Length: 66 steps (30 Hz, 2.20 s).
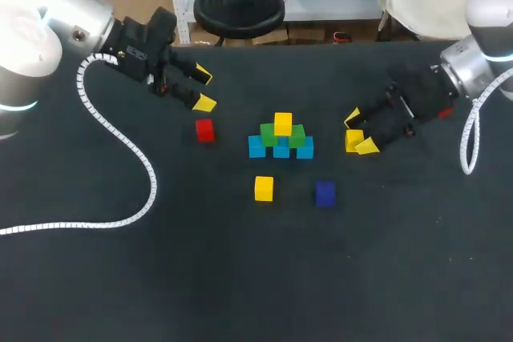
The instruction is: Place the blue cubes, place green cubes on the blue cubes, place the yellow cubes on the green cubes, then place the red cubes on the yellow cubes, and place purple cube on the red cubes.
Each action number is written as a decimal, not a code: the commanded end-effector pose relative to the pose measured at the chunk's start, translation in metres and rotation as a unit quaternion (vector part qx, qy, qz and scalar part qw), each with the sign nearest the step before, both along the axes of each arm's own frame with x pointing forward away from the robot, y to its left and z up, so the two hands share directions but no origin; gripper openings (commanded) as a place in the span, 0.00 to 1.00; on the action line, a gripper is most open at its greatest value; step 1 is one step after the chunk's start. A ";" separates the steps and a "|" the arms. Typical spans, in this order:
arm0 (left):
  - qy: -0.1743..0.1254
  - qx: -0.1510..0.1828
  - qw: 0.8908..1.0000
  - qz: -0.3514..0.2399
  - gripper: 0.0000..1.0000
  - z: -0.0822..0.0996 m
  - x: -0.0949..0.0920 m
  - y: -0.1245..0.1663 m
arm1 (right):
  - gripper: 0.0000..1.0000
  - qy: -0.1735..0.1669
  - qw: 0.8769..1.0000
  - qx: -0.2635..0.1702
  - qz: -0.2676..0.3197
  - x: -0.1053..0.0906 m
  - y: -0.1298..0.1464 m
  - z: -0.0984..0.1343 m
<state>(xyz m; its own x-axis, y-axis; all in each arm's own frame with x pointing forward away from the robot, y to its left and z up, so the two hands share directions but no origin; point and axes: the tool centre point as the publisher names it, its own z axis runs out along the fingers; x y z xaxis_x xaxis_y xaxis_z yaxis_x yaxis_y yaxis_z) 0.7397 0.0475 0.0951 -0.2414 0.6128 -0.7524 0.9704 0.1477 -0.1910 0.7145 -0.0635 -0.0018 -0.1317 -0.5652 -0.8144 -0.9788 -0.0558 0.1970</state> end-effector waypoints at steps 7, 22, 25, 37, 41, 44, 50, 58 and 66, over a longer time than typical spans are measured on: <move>0.001 0.001 1.000 -0.001 1.00 0.000 0.002 0.000 | 0.51 -0.014 1.000 -0.005 -0.019 -0.014 -0.002 0.003; 0.001 0.001 1.000 -0.001 1.00 0.000 0.002 0.000 | 0.13 -0.017 1.000 -0.004 -0.025 -0.019 -0.003 0.001; 0.001 0.001 1.000 -0.001 1.00 0.000 0.002 0.000 | 0.00 -0.017 1.000 -0.003 -0.021 -0.020 -0.002 0.001; 0.001 0.001 1.000 -0.001 1.00 0.000 0.002 0.000 | 1.00 -0.017 0.997 -0.053 -0.046 -0.031 0.001 0.006; 0.001 0.001 1.000 -0.001 1.00 0.000 0.002 0.000 | 1.00 -0.026 0.996 -0.062 -0.065 -0.032 0.005 0.003; 0.001 0.001 1.000 -0.001 1.00 0.000 0.002 0.000 | 1.00 -0.029 0.995 -0.054 -0.082 -0.031 0.005 0.000; 0.001 0.001 1.000 -0.001 1.00 0.000 0.002 0.000 | 1.00 -0.032 0.995 -0.051 -0.077 -0.029 -0.002 -0.005; 0.001 0.001 1.000 -0.001 1.00 0.000 0.002 0.000 | 1.00 -0.049 0.996 -0.049 -0.064 -0.024 -0.008 -0.002; 0.001 0.001 1.000 -0.001 1.00 0.000 0.002 0.000 | 1.00 -0.053 0.996 -0.045 -0.058 -0.020 -0.005 -0.002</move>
<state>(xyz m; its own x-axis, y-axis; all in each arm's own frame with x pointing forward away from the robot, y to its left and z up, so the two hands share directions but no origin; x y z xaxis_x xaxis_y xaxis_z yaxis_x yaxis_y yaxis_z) 0.7397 0.0475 0.0951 -0.2414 0.6128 -0.7524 0.9704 0.1477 -0.1910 0.6920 -0.0694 -0.0023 -0.1183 -0.6258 -0.7710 -0.9930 0.0770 0.0899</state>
